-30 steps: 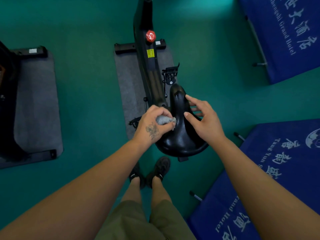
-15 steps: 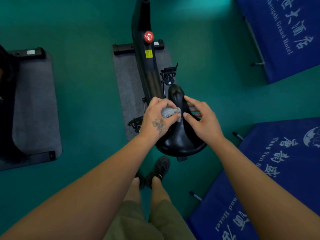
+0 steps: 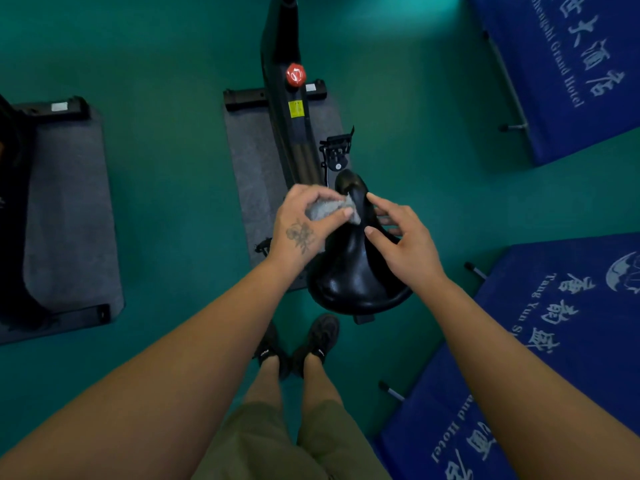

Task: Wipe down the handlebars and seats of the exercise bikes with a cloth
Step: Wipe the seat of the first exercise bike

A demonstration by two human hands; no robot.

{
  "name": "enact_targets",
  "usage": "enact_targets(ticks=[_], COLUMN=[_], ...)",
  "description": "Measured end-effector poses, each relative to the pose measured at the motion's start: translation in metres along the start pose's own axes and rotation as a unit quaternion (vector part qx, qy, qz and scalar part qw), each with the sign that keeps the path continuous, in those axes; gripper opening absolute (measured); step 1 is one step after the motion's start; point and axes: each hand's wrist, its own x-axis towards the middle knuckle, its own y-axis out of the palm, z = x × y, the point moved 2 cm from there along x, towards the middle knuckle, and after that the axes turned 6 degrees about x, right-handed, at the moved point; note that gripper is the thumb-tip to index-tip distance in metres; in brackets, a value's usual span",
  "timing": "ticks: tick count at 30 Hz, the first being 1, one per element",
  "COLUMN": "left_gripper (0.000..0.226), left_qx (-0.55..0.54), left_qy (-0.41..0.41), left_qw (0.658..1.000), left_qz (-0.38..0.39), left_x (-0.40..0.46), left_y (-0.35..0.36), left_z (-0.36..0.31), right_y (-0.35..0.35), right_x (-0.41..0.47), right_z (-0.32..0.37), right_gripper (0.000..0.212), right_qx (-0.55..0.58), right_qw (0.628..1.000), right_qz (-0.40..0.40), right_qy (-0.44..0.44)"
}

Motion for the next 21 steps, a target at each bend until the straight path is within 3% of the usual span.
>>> enact_targets(ticks=[4, 9, 16, 21], left_gripper=[0.018, 0.019, 0.029, 0.019], left_qx=[0.021, 0.037, 0.03, 0.025], left_qy=[0.006, 0.002, -0.033, -0.043], left_qw=[1.0, 0.997, 0.995, 0.997], left_qz=[0.001, 0.066, 0.088, 0.061], left_x=[0.016, -0.021, -0.046, -0.032], left_y=[0.009, 0.007, -0.01, 0.002], left_z=[-0.005, 0.016, 0.03, 0.019], right_y=[0.0, 0.001, -0.001, 0.001], right_x=[0.0, -0.001, -0.001, -0.002], right_z=[0.0, 0.0, 0.003, 0.002], right_gripper=[0.056, 0.055, 0.055, 0.055], right_qx=[0.004, 0.01, 0.011, 0.006], right_qw=[1.0, 1.0, 1.0, 1.0], right_qz=[-0.001, -0.002, 0.005, -0.006], right_qy=[0.004, 0.003, 0.011, 0.011])
